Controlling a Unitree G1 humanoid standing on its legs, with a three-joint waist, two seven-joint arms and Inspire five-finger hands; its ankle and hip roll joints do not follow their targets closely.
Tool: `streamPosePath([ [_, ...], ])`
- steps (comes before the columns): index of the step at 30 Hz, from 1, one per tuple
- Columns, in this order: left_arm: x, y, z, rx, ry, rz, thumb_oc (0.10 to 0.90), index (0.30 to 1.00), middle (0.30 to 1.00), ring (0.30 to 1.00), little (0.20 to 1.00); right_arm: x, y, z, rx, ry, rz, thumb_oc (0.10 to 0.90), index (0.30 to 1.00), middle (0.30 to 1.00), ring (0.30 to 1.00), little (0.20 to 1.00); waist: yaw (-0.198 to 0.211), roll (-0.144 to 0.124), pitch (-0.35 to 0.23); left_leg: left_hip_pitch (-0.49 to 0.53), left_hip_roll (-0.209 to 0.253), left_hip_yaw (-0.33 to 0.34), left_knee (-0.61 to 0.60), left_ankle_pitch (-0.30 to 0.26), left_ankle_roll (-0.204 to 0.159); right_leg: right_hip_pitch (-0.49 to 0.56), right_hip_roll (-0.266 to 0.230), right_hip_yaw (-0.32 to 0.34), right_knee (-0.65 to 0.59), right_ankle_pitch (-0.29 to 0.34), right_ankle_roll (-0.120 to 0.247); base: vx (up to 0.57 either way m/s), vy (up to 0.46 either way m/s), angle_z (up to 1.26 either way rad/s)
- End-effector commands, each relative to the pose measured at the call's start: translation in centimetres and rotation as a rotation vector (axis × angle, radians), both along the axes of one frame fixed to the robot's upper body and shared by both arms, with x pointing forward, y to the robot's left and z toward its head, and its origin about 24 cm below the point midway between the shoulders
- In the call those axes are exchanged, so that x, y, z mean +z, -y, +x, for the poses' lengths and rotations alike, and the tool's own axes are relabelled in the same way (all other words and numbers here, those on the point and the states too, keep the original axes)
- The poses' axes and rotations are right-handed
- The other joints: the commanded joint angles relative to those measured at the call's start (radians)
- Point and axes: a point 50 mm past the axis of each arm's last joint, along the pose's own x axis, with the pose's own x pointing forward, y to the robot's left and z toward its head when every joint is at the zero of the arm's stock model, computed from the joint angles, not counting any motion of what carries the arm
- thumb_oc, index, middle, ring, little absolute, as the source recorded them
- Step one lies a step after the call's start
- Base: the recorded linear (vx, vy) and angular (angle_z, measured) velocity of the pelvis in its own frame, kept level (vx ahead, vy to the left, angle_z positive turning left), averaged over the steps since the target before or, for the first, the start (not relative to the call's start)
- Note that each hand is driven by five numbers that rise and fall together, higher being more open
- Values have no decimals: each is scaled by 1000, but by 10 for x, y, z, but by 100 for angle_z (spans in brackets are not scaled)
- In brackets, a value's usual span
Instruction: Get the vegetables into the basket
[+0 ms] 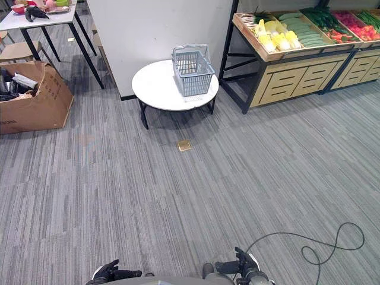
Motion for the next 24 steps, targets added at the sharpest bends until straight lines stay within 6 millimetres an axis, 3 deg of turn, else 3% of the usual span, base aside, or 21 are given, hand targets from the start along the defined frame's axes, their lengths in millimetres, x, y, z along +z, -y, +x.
streamPosePath([
  [1, -3, 10, -3, 17, -30, -20, 900, 1000, 1000, 1000, 1000, -2, -2, -3, 9, -27, 0, 900, 1000, 1000, 1000, 1000, -15, -15, 23, -6, 28, -36, -4, -15, -56, 8, -43, -23, 4, -7, 81, 0, 0, 0],
  [11, -4, 5, -15, 35, -80, -10, 900, 1000, 1000, 1000, 1000, -3, -7, -5, -8, -26, 17, 900, 1000, 1000, 1000, 1000, -18, -23, 18, 4, 34, -26, -4, -20, -59, 13, -34, -15, 4, -18, 78, 19, -13, -1],
  [24, -4, 12, -6, 23, -43, -16, 900, 1000, 1000, 1000, 1000, -2, 2, -8, -17, -45, -23, 900, 1000, 1000, 1000, 1000, -18, -15, 24, 15, 43, -19, -4, -12, -64, 19, -24, -16, 4, -24, 71, 8, -7, -3],
])
